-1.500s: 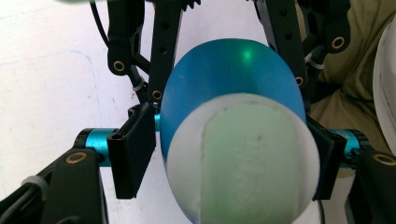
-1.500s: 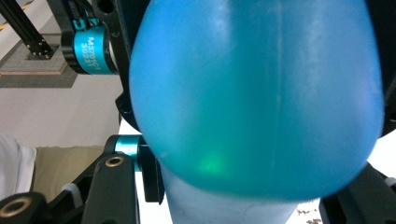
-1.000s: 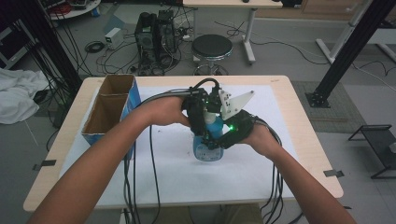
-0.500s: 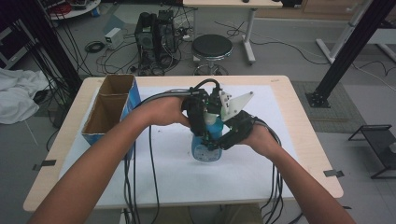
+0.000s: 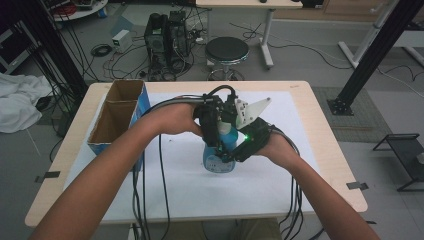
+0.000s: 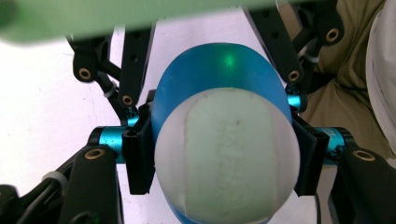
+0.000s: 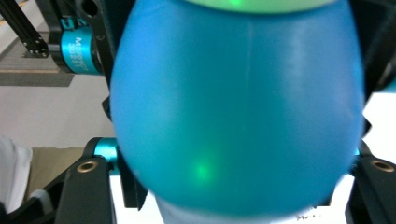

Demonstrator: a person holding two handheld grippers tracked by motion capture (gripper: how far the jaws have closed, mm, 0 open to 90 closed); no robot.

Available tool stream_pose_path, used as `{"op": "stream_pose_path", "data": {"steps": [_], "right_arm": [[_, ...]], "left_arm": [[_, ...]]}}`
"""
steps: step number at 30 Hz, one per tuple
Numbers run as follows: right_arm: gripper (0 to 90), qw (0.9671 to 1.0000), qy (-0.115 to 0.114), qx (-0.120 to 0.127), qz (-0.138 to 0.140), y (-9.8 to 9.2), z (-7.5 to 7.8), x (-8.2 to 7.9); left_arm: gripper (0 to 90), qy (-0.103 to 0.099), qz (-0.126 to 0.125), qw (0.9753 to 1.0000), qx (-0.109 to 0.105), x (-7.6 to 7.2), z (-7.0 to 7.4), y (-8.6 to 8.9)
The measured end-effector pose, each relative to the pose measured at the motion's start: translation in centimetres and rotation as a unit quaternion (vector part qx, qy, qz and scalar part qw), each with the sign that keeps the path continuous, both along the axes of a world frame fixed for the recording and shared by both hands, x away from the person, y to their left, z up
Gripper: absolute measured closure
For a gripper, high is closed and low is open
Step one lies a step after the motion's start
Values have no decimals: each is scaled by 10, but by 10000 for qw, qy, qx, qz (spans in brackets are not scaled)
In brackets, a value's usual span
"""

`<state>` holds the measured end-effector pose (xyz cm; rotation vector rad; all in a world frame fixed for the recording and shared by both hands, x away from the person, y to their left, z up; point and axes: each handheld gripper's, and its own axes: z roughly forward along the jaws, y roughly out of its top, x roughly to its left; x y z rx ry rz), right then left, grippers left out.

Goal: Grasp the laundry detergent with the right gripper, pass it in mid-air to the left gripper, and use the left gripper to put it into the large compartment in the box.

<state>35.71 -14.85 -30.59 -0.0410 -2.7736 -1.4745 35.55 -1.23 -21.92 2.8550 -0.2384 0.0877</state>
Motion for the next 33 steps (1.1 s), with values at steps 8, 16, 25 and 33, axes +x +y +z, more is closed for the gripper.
{"op": "stream_pose_path", "data": {"steps": [8,16,25,33], "right_arm": [[219,9997,98,93,-221,-20,4,0],[219,9975,258,-154,-633,-47,6,3],[11,9864,499,-1142,-1076,-69,8,4],[11,9816,497,-1419,-1178,-93,12,9]], "left_arm": [[379,-25,82,10000,-31,3,6,9],[378,-95,308,9995,37,8,11,18],[377,-180,821,9965,48,18,20,34],[377,-286,1402,9897,-45,30,33,56]]}}
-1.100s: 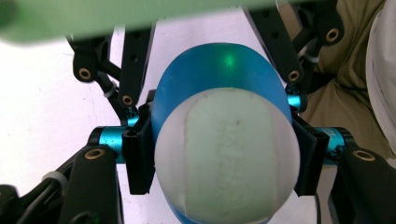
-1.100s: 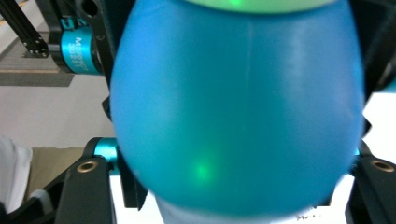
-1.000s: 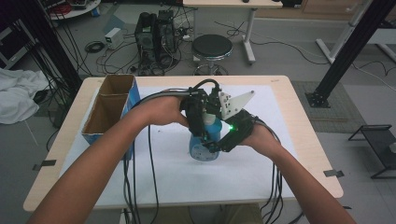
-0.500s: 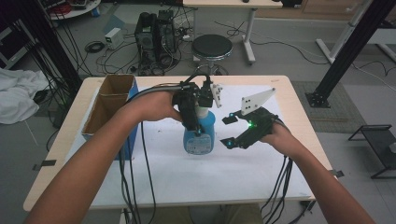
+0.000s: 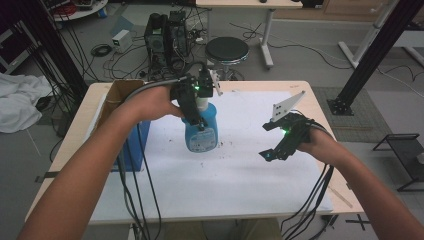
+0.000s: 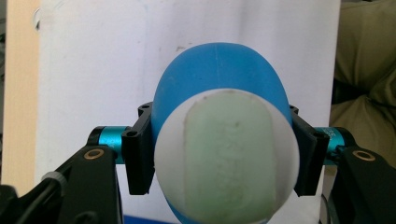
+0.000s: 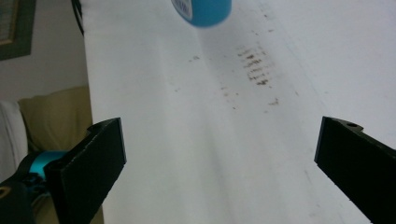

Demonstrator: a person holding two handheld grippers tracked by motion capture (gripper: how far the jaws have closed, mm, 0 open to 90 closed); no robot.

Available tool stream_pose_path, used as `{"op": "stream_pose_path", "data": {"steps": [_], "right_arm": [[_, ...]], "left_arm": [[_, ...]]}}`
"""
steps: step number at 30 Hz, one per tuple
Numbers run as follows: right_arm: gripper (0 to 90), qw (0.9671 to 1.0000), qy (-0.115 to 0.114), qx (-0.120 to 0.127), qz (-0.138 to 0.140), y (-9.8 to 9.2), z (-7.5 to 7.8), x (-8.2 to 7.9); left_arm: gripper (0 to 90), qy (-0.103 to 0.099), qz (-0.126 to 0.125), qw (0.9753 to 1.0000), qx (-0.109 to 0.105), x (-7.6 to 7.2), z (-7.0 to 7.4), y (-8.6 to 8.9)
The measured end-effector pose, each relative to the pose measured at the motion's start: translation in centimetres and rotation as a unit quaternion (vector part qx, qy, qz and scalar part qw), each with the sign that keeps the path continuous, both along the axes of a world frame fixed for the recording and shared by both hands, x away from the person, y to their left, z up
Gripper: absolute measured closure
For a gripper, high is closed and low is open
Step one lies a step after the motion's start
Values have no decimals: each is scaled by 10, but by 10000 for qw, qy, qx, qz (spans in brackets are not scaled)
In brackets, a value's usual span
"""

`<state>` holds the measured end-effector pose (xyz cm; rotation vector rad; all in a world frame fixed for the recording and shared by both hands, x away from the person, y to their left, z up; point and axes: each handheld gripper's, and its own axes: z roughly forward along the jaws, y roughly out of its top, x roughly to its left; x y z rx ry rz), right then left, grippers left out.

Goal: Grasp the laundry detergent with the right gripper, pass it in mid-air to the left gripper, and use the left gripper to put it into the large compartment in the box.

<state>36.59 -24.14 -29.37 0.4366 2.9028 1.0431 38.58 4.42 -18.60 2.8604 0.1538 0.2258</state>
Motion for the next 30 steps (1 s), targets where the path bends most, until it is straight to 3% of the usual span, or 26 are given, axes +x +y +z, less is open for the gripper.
{"op": "stream_pose_path", "data": {"steps": [2,7,9,12,13,20,21,22,24,29,30], "right_arm": [[11,9999,119,-97,17,-6,2,0],[11,9992,116,-363,71,-18,6,4],[11,9988,180,-450,18,-22,7,5],[11,9977,201,-642,-42,-30,7,6],[11,9971,202,-727,-42,-33,8,7],[11,9970,135,-749,-145,-47,14,6],[11,9970,144,-738,-159,-48,14,6],[11,9971,160,-728,-162,-49,15,5],[11,9974,127,-689,-151,-51,16,6],[11,9978,115,-641,-114,-54,17,5],[11,9978,129,-638,-106,-54,18,5]], "left_arm": [[377,-5,148,9999,5,3,5,6],[377,-86,545,9985,23,9,19,21],[377,-97,843,9962,-168,7,22,26],[377,-108,995,9949,-79,11,34,37],[377,-126,1125,9934,-173,11,35,39],[377,-124,1500,9884,-221,13,60,60],[377,-136,1456,9891,-150,13,65,64],[377,-136,1565,9873,-241,12,68,67],[377,-166,1628,9861,-271,12,75,75],[377,-212,1754,9837,-331,8,90,98],[377,-205,1708,9848,-250,7,93,103]]}}
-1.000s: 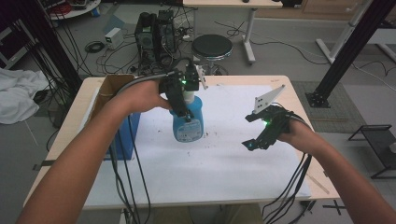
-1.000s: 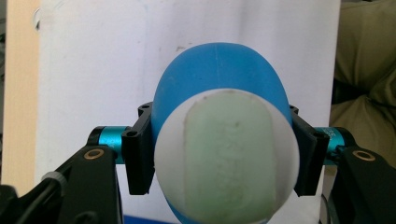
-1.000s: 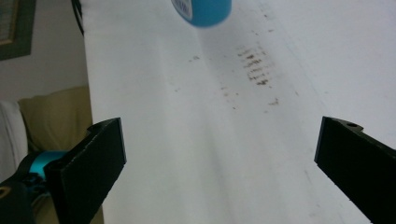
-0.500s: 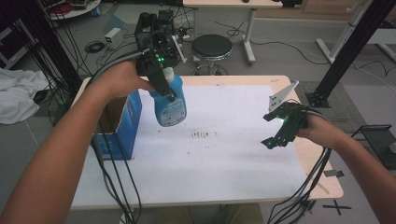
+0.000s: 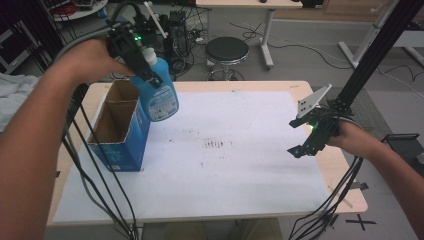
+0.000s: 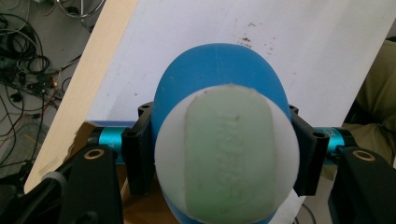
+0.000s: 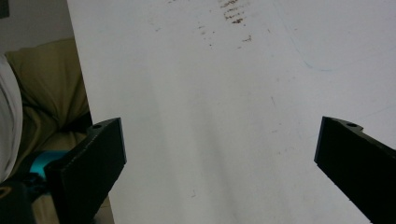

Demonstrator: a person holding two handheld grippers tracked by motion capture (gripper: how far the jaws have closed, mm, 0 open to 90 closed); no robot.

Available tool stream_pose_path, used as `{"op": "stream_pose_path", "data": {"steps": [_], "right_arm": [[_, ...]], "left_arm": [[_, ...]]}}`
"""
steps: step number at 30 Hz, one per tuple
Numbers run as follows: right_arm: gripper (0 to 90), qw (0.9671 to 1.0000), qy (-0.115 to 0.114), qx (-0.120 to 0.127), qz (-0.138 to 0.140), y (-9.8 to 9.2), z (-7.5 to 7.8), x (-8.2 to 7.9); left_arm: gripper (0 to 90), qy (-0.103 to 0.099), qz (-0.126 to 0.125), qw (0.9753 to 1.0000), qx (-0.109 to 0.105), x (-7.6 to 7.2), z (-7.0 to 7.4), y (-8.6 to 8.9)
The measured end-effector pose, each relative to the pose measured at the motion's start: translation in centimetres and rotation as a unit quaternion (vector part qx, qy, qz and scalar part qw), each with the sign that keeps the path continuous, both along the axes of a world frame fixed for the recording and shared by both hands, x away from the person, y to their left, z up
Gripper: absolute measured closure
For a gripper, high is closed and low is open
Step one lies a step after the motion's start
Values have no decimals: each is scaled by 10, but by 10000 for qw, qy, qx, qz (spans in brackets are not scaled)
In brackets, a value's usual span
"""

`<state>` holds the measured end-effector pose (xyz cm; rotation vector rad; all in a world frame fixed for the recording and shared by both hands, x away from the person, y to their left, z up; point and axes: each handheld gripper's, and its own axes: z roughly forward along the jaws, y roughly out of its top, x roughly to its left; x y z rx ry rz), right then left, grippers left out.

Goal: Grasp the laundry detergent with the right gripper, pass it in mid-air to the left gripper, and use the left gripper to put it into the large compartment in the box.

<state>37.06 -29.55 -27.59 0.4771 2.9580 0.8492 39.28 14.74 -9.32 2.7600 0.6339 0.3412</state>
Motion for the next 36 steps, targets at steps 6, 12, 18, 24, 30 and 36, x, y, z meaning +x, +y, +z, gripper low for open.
{"op": "stream_pose_path", "data": {"steps": [6,12,18,24,30,36], "right_arm": [[11,10000,-30,-66,-49,0,6,-1],[11,9999,-112,-77,-17,1,10,1],[11,9998,-176,-106,56,5,10,3],[11,9997,-230,-6,-9,6,13,1],[11,9996,-264,-8,-85,3,15,0],[11,9995,-295,-55,-69,4,16,-1]], "left_arm": [[378,5,220,9998,-16,-8,6,31],[378,-36,413,9991,-33,-15,14,60],[377,-140,593,9981,-45,-17,13,84],[377,-117,648,9978,61,-14,2,96],[378,-61,663,9977,143,-10,-9,106],[378,-116,953,9952,-188,-9,-29,109]]}}
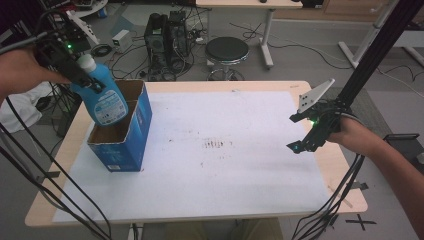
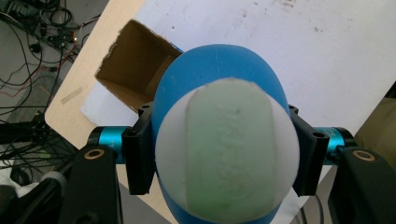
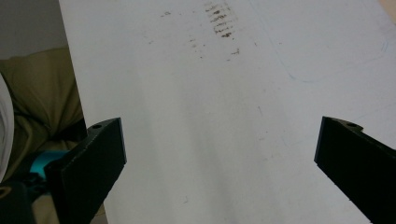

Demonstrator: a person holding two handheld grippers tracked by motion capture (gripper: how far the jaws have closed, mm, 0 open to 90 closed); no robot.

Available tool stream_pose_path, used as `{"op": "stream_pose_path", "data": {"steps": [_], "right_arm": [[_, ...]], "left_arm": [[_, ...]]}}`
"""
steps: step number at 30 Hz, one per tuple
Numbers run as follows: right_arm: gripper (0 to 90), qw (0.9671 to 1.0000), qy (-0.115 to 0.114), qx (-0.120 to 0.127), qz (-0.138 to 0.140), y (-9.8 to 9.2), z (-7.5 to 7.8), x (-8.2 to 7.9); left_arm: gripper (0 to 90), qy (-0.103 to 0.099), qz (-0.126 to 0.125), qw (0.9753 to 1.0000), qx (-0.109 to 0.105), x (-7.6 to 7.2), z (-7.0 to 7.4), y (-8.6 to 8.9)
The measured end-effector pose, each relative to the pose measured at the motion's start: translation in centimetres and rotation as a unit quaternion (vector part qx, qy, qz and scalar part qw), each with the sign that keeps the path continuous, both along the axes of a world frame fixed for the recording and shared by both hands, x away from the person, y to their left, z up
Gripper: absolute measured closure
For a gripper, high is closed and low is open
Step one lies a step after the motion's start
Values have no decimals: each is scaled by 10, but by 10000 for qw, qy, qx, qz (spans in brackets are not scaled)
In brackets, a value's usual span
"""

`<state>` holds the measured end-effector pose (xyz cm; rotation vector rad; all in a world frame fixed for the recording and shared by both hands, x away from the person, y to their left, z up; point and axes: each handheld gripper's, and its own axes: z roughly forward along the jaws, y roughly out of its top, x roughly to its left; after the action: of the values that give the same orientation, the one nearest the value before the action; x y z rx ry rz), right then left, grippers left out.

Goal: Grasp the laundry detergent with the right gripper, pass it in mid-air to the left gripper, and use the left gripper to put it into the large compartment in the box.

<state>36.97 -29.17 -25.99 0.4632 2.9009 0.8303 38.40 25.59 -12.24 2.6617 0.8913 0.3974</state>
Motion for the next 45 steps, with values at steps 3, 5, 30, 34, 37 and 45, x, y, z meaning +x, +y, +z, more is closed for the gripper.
{"op": "stream_pose_path", "data": {"steps": [3,5,30,34,37,45], "right_arm": [[11,10000,-8,7,14,1,0,0],[11,10000,19,-15,-6,2,0,-1],[11,9999,-106,103,66,9,-3,-2],[11,9999,-41,89,38,9,-5,-3],[11,9999,-14,109,14,8,-8,-3],[11,9999,10,124,25,8,-10,-2]], "left_arm": [[378,106,-244,9992,314,4,-5,3],[377,130,-246,9992,302,6,-11,4],[378,506,-534,9957,562,25,-112,9],[377,519,-527,9957,563,27,-124,9],[378,502,-511,9960,540,28,-132,9],[377,678,-534,9940,670,32,-147,8]]}}
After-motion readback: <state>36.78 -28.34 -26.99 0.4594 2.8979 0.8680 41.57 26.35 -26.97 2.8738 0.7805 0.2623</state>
